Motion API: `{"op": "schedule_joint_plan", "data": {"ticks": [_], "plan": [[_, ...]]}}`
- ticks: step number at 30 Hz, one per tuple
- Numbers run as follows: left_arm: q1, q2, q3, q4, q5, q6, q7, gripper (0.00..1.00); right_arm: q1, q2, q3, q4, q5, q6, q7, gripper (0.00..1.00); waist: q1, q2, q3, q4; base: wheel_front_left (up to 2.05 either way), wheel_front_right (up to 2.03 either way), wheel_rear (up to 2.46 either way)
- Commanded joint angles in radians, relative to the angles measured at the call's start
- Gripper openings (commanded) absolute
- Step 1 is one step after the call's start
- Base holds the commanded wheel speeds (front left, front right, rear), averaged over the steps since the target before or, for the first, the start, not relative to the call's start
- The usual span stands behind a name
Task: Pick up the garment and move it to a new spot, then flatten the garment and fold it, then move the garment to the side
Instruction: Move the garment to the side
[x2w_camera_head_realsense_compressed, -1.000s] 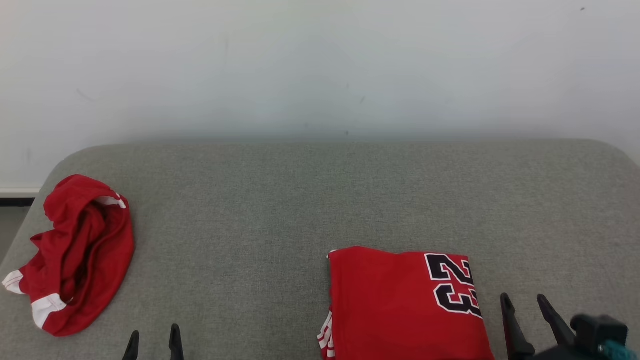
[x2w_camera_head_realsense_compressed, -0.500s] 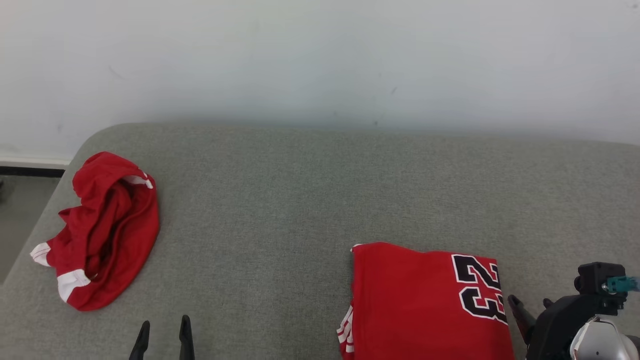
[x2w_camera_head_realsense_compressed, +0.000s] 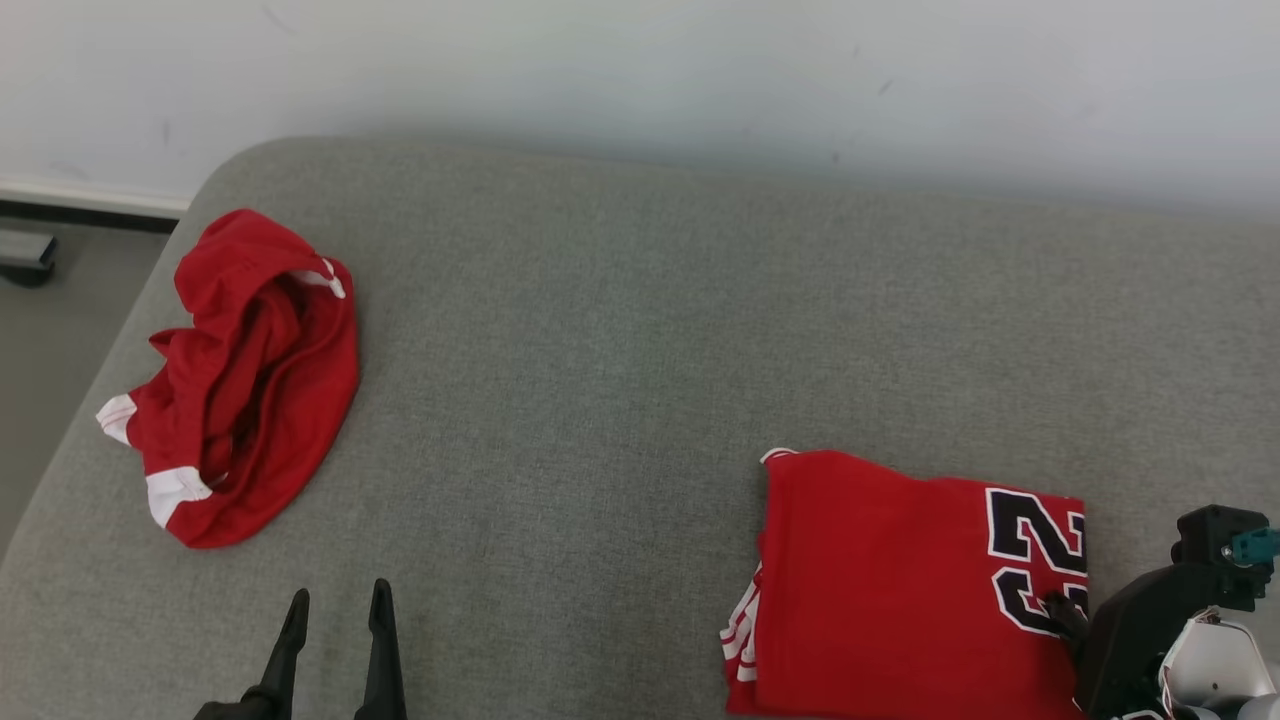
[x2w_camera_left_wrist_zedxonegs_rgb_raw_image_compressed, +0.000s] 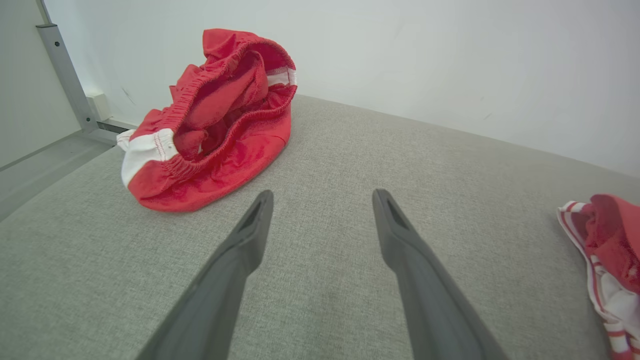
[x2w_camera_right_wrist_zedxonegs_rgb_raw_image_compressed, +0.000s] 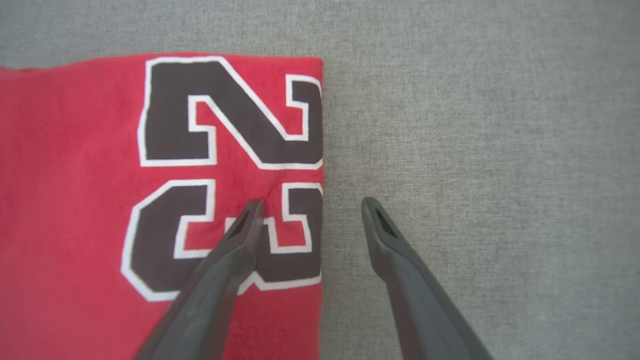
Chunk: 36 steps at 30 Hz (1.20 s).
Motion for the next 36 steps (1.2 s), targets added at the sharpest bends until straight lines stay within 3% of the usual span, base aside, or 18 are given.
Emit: {"op": "schedule_joint_plan", "data": {"ticks": [1, 10, 11, 12, 13, 15, 21, 29, 36], "plan": [[-0.018, -0.001, -0.003, -0.004, -0.012, 0.001, -0.003, 1.00, -0.010, 0.003, -0.009, 0.016, -0.012, -0.002, 0.007, 1.00, -0.0001, -0.0001, 0.045, 0.030, 0.00, 0.00, 0.00], [-0.042, -0.001, -0.020, 0.000, -0.015, 0.002, -0.003, 1.00, -0.012, 0.017, 0.015, 0.086, -0.024, -0.002, 0.017, 1.00, -0.0001, -0.0001, 0.076, 0.044, 0.00, 0.00, 0.00], [-0.044, -0.001, -0.023, 0.001, -0.015, 0.003, -0.003, 1.00, -0.012, 0.019, 0.024, 0.095, -0.021, 0.000, 0.018, 0.96, -0.0001, -0.0001, 0.078, 0.045, 0.00, 0.00, 0.00], [-0.046, -0.001, -0.025, 0.000, -0.015, 0.004, -0.003, 1.00, -0.013, 0.021, 0.033, 0.102, -0.020, 0.000, 0.017, 0.72, -0.0001, -0.0001, 0.080, 0.045, 0.00, 0.00, 0.00], [-0.047, -0.001, -0.026, -0.002, -0.014, 0.006, -0.003, 1.00, -0.013, 0.024, 0.047, 0.109, -0.020, 0.001, 0.018, 0.40, -0.0001, -0.0001, 0.082, 0.044, 0.00, 0.00, 0.00], [-0.052, -0.001, -0.027, -0.011, -0.011, 0.008, -0.003, 1.00, -0.018, 0.023, 0.070, 0.115, -0.023, 0.001, 0.014, 0.00, -0.0001, -0.0001, 0.088, 0.039, 0.00, 0.00, 0.00], [-0.067, -0.001, -0.028, -0.046, -0.009, 0.008, -0.003, 1.00, -0.083, -0.049, 0.143, 0.109, -0.046, 0.000, -0.017, 0.00, -0.0001, -0.0001, 0.117, -0.007, 0.00, 0.00, 0.00], [-0.121, -0.001, -0.051, -0.114, 0.003, -0.007, -0.003, 1.00, -0.176, -0.267, 0.311, 0.114, -0.040, -0.004, -0.058, 0.00, -0.0001, -0.0001, 0.182, -0.121, 0.00, 0.00, 0.00], [-0.164, -0.001, -0.052, -0.189, 0.046, -0.029, -0.003, 1.00, -0.277, -0.383, 0.323, 0.124, -0.056, -0.003, -0.122, 0.00, -0.0001, -0.0001, 0.282, -0.236, 0.00, 0.00, 0.00]]}}
